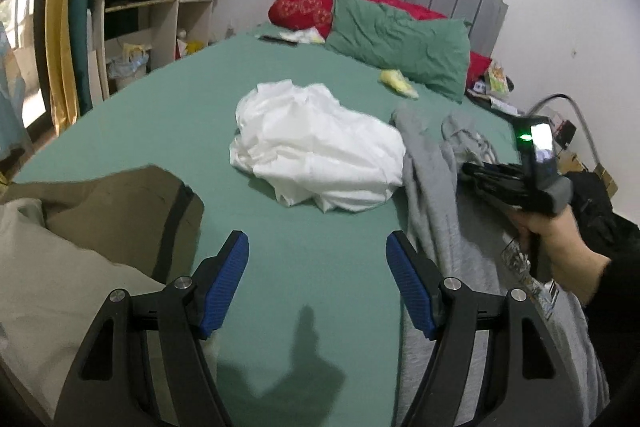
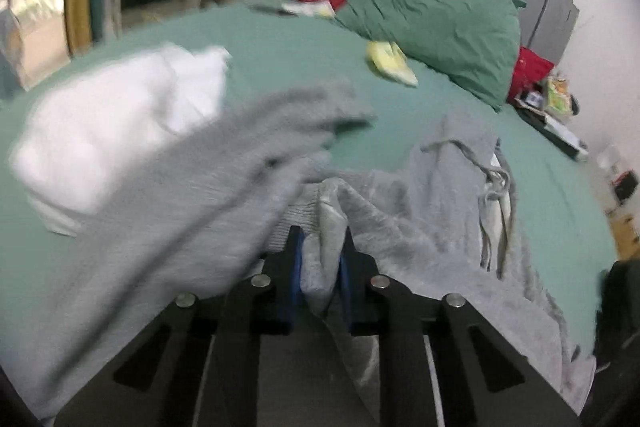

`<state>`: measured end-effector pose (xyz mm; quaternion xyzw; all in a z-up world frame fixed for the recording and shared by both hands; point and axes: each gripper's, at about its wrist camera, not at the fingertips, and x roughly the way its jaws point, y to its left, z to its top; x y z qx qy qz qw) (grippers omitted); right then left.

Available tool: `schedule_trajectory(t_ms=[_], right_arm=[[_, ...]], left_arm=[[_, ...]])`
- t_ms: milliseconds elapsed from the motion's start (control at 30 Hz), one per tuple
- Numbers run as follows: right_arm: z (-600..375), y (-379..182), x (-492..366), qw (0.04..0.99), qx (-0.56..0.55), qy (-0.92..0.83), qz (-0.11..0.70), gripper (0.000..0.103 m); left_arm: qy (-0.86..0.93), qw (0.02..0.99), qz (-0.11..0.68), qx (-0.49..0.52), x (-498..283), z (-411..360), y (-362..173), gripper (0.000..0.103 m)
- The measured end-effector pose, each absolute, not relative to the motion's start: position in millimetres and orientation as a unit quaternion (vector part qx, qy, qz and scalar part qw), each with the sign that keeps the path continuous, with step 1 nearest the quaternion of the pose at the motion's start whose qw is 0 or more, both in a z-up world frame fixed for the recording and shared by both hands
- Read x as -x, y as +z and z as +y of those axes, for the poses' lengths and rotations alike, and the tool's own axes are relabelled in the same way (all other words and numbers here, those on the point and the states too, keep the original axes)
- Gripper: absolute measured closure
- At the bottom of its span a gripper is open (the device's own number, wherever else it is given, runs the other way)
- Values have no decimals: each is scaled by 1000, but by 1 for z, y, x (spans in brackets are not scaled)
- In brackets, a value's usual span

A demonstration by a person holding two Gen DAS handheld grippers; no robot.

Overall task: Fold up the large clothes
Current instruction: 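Grasp the grey sweatshirt's sleeve cuff with the right gripper and lift it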

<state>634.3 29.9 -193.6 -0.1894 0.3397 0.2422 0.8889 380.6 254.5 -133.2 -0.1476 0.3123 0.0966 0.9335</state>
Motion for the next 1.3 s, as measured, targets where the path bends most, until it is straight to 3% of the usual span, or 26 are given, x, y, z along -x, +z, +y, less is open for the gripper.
schedule_trajectory(t_ms=[133, 233, 267, 300, 333, 367, 433, 633, 800, 833, 933, 1067, 1100, 1133, 1167, 1300], right_arm=[[26, -171, -599, 876, 133, 293, 359, 87], [28, -196, -586, 855, 96, 316, 400, 82], [31, -207, -585, 847, 89, 319, 416, 75], [33, -220, -585, 833, 73, 326, 441, 59], [36, -231, -585, 815, 63, 332, 470, 33], [41, -236, -579, 808, 75, 336, 478, 23], [53, -222, -568, 816, 133, 328, 457, 15], [60, -141, -582, 861, 152, 313, 372, 11], [66, -142, -693, 876, 83, 235, 412, 12], [69, -150, -716, 873, 58, 226, 428, 12], [82, -178, -765, 865, 6, 217, 452, 31], [96, -211, -800, 855, -31, 212, 473, 34], [99, -216, -808, 850, -38, 216, 479, 39], [103, -222, -810, 844, -46, 224, 485, 69], [106, -224, -810, 841, -44, 227, 489, 93], [119, -186, -784, 865, 17, 251, 434, 94]], left_arm=[[108, 941, 293, 131, -372, 252, -123, 28], [104, 943, 290, 126, -365, 250, -121, 28], [102, 943, 290, 126, -364, 251, -121, 28], [102, 943, 290, 128, -362, 252, -120, 28], [103, 942, 290, 132, -360, 256, -120, 28], [101, 942, 289, 135, -358, 259, -120, 28], [107, 943, 283, 137, -354, 268, -119, 28], [144, 935, 282, 157, -359, 301, -122, 28], [166, 930, 285, 165, -376, 323, -134, 28], [166, 927, 291, 171, -380, 328, -140, 28], [167, 914, 324, 180, -390, 333, -159, 28], [150, 919, 321, 171, -389, 327, -156, 28], [147, 921, 319, 166, -388, 324, -156, 28], [147, 921, 323, 162, -390, 323, -157, 28], [145, 919, 328, 161, -390, 322, -158, 28], [138, 919, 331, 161, -390, 316, -156, 28]])
